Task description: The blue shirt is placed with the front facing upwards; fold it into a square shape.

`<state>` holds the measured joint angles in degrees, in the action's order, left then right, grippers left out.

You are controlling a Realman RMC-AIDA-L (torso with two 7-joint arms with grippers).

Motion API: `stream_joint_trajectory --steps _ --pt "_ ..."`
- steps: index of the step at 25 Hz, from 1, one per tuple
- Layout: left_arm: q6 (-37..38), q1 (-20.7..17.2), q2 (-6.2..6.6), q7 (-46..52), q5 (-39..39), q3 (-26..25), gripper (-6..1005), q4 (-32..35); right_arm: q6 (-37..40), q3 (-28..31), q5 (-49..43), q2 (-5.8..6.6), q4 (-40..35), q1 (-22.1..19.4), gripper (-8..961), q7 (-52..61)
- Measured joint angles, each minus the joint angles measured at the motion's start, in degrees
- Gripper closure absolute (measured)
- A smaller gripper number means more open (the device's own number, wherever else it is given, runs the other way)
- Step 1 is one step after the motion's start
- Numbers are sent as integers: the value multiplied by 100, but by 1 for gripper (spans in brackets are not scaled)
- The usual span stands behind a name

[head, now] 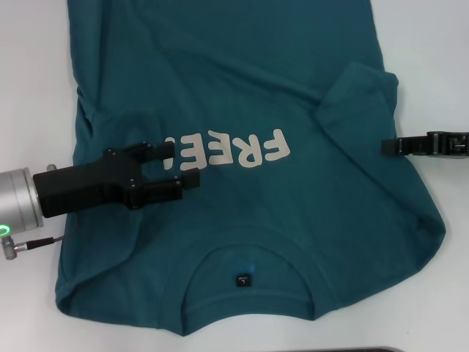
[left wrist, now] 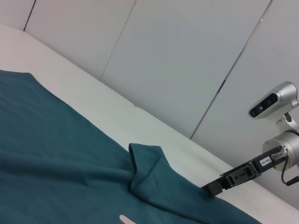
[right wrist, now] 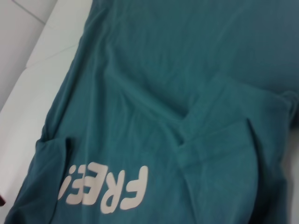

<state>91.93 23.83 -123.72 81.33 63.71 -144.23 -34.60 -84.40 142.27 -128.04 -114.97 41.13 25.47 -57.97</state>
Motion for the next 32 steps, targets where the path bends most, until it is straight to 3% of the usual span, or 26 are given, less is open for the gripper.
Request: stream_joint_trajectory --steps 10,21,24,32 --pt "0 10 -2 4 0 0 123 0 -431 -34 14 -60 9 168 797 -223" --pt "-19 16 -2 5 1 0 121 -13 -590 -677 5 -84 -87 423 942 -167" --pt "-27 16 -2 -1 2 1 121 -17 -668 -666 45 -87 -91 463 845 -165" --pt "-35 6 -1 2 17 -6 122 -29 -708 -418 550 -5 -60 336 472 -324"
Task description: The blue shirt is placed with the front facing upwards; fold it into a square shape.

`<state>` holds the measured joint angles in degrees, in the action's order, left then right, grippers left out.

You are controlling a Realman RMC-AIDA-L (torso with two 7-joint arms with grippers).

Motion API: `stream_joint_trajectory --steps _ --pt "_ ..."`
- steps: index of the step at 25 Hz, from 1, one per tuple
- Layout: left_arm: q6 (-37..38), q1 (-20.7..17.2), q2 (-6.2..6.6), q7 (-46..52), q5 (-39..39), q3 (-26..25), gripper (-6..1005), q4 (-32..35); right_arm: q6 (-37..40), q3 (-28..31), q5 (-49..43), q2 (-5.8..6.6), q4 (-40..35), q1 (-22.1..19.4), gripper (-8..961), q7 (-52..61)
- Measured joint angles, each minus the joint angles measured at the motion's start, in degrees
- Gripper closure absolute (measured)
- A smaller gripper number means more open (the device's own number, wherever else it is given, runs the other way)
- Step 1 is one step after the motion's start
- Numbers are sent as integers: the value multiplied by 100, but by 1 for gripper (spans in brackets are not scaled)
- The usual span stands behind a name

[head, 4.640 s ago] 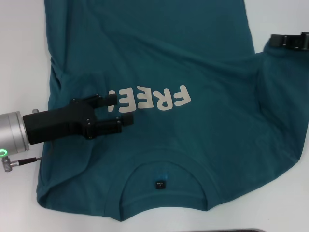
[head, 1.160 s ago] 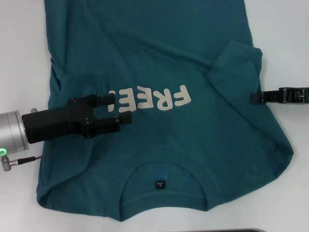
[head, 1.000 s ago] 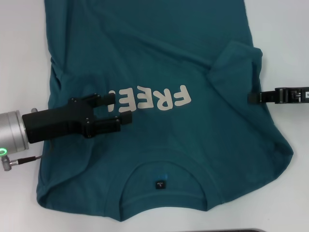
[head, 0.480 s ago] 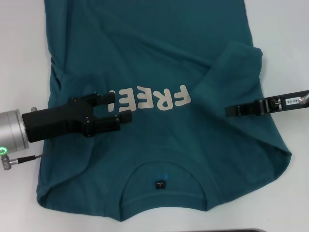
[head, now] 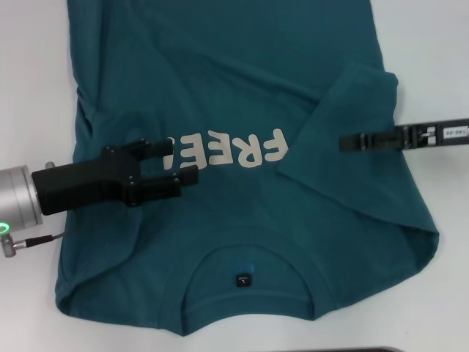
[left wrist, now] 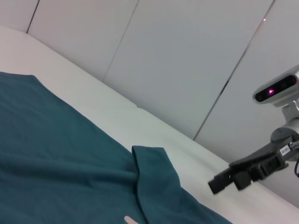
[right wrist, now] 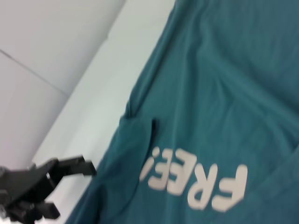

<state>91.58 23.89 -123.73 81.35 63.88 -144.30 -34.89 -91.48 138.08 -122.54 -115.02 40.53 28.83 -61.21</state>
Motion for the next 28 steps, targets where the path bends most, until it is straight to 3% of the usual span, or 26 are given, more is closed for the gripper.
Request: stream_joint_trajectory --steps 2,8,21,28 --pt "14 -25 14 32 -3 -13 122 -9 -3 169 131 8 -3 -55 384 -203" --pt "111 -114 110 211 -8 -8 121 -34 -70 572 429 -6 -119 -222 357 -970" --pt "954 -348 391 750 34 -152 120 -138 -178 1218 890 2 -418 -634 29 -1833" --pt "1144 -525 490 1378 -36 -159 115 -413 -379 1370 935 19 -380 -694 39 -2018"
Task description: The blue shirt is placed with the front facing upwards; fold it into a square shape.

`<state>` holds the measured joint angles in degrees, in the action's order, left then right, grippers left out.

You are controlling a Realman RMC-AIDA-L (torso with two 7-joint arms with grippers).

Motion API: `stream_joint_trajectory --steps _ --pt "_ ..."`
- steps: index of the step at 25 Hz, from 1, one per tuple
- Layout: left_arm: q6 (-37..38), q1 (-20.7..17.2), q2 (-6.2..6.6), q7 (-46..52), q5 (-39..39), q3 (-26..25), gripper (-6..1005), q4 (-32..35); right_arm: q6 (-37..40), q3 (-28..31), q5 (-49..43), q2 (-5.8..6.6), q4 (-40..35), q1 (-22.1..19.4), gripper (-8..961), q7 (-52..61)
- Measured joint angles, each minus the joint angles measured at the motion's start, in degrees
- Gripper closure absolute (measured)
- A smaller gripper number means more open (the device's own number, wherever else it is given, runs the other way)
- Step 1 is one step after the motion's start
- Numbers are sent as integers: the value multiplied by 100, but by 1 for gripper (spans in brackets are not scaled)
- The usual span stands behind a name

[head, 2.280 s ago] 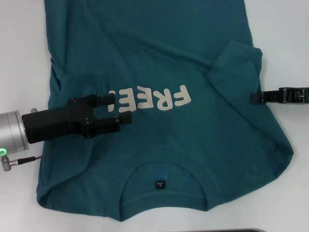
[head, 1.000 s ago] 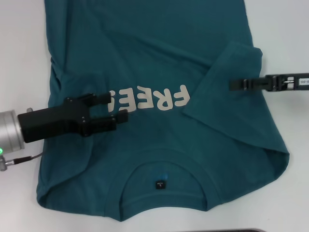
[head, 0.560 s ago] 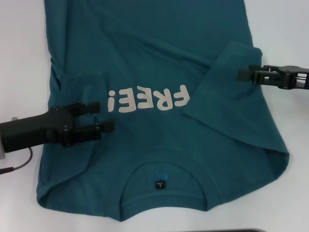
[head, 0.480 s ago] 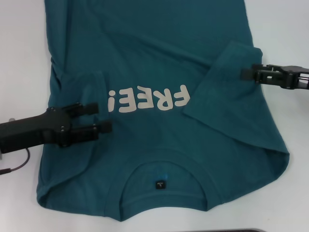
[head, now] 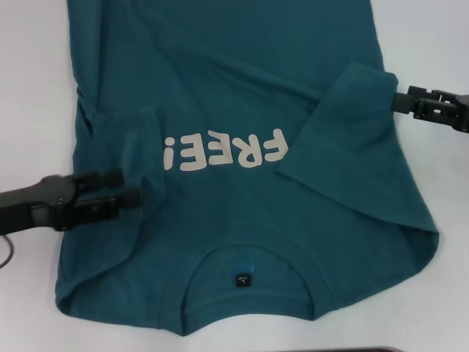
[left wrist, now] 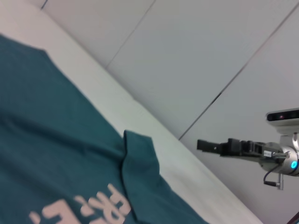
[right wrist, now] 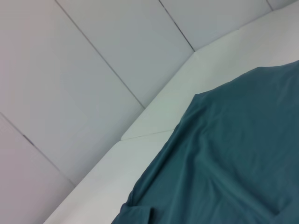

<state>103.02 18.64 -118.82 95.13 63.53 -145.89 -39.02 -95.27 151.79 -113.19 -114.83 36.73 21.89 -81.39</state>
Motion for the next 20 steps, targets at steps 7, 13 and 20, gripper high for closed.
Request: stream_joint_trajectory --steps 7,13,20 --pt "249 -253 218 1145 -174 7 126 -277 -100 -27 -2 25 39 120 38 6" --pt "262 -466 421 1599 -285 -59 126 -290 -81 -32 -1 27 63 178 38 7" --pt "135 -636 499 1629 -648 -199 125 -291 -61 -16 4 31 71 242 38 7"
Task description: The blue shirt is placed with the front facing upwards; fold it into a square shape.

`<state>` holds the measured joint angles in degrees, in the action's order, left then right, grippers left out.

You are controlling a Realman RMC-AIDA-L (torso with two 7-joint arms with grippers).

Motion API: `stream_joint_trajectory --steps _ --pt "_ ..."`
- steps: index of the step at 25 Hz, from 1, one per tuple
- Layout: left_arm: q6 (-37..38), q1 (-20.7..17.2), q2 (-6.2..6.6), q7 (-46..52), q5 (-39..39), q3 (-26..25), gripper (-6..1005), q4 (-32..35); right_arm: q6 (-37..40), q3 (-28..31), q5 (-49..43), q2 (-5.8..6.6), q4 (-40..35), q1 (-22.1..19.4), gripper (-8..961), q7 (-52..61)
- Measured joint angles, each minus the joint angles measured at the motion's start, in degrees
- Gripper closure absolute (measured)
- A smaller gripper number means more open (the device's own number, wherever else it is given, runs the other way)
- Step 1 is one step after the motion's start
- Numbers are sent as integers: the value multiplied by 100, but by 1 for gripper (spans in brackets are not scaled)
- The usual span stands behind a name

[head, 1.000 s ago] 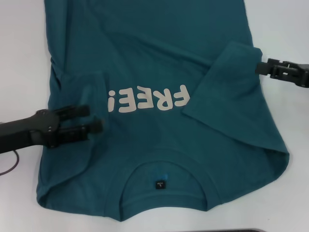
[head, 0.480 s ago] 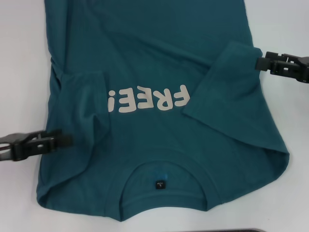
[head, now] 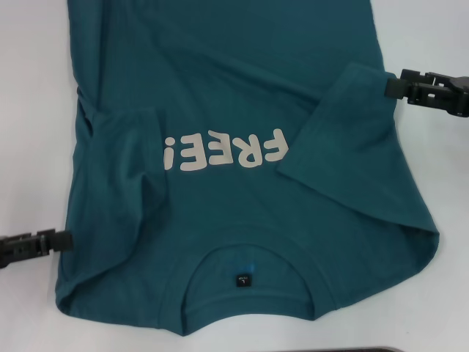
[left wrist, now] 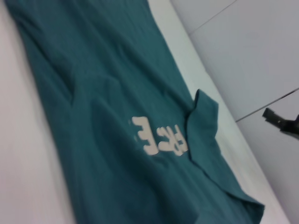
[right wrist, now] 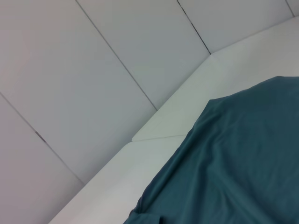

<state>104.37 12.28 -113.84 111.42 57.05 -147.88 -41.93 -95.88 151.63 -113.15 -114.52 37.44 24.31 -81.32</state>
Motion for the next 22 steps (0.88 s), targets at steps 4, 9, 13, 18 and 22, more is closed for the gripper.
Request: stream_joint_trajectory --steps 4,9,13,18,22 --pt "-93 -57 8 -5 -213 -14 125 0 -13 10 3 -7 4 41 39 8" --pt "-102 -72 14 143 -470 -61 126 1 -51 13 4 -13 62 68 39 60" --pt "-55 -74 36 310 -695 -161 125 -20 -68 15 27 -5 70 80 39 69" --pt "-7 -66 18 513 -897 -166 125 -139 -71 6 55 5 72 83 39 82" --pt "4 -20 -11 590 -1111 -136 126 -146 -72 7 57 15 72 83 39 102"
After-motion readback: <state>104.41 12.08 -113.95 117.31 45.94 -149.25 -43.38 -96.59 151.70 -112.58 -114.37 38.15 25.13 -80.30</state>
